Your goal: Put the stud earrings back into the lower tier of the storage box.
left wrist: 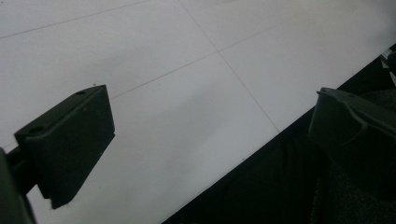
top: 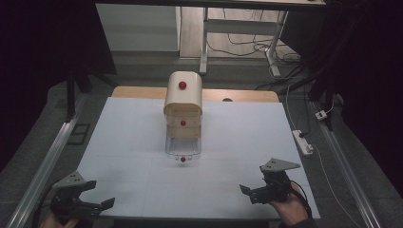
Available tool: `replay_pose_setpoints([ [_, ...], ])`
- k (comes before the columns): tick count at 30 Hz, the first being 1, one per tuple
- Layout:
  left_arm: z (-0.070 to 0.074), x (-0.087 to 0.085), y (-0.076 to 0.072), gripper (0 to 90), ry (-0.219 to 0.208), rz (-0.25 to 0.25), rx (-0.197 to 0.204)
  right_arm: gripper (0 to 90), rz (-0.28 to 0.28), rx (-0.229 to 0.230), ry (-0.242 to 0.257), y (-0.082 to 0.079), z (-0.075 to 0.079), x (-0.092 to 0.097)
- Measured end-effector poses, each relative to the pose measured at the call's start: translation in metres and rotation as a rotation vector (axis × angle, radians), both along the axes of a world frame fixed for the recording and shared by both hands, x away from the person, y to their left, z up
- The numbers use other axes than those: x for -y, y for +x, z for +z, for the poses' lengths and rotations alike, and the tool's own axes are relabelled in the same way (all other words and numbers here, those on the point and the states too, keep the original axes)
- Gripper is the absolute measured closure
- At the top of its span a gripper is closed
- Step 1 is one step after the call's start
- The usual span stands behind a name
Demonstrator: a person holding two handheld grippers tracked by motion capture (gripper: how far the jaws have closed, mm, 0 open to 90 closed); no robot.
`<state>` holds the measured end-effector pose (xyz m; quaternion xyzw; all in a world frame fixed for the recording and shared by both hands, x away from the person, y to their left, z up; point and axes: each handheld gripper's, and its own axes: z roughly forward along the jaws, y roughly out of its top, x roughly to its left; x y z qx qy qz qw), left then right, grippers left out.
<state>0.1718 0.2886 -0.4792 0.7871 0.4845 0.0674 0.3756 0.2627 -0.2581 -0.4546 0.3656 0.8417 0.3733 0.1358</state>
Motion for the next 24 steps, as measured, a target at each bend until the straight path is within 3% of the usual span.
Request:
replay_pose_setpoints([
  [13, 0.000, 0.000, 0.000, 0.0, 0.001, 0.000, -0.002, 0.0, -0.073, -0.020, 0.010, -0.010, -0.004, 0.027],
  [24, 0.000, 0.000, 0.000, 0.1, 0.002, 0.000, -0.002, 0.0, -0.106, -0.030, -0.007, -0.019, -0.007, 0.036],
])
